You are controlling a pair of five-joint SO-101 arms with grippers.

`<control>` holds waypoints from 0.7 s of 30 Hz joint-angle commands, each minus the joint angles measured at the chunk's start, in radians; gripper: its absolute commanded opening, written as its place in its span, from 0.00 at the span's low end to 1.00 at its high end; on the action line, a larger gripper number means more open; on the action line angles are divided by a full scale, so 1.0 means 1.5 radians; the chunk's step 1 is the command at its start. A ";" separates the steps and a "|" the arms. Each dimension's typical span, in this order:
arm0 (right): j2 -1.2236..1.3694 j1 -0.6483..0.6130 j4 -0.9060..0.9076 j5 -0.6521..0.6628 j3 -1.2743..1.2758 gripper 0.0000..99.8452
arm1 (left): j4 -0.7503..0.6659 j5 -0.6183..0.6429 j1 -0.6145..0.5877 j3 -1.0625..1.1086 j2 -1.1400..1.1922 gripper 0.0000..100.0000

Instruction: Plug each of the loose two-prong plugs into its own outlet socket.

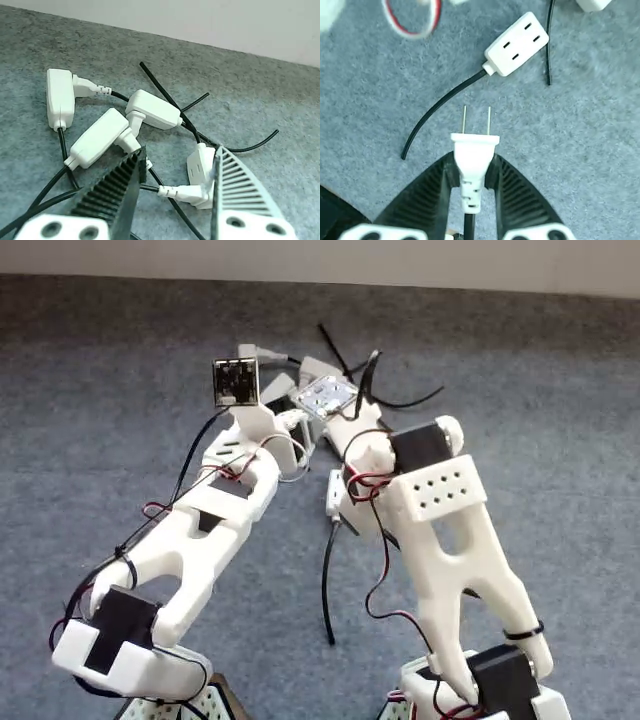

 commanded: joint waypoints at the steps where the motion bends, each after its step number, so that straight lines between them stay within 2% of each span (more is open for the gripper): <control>1: 0.003 -0.009 -0.053 -0.035 -0.004 0.02 | -0.014 -0.001 0.010 -0.019 -0.001 0.23; 7: 0.006 -0.012 -0.111 -0.100 -0.004 0.02 | -0.018 -0.001 0.024 0.004 -0.006 0.23; 17: 0.011 -0.019 -0.172 -0.099 0.005 0.02 | -0.015 -0.001 0.038 0.006 -0.008 0.23; 21: 0.074 -0.019 -0.190 -0.099 -0.002 0.02 | -0.015 -0.001 0.039 0.006 -0.008 0.23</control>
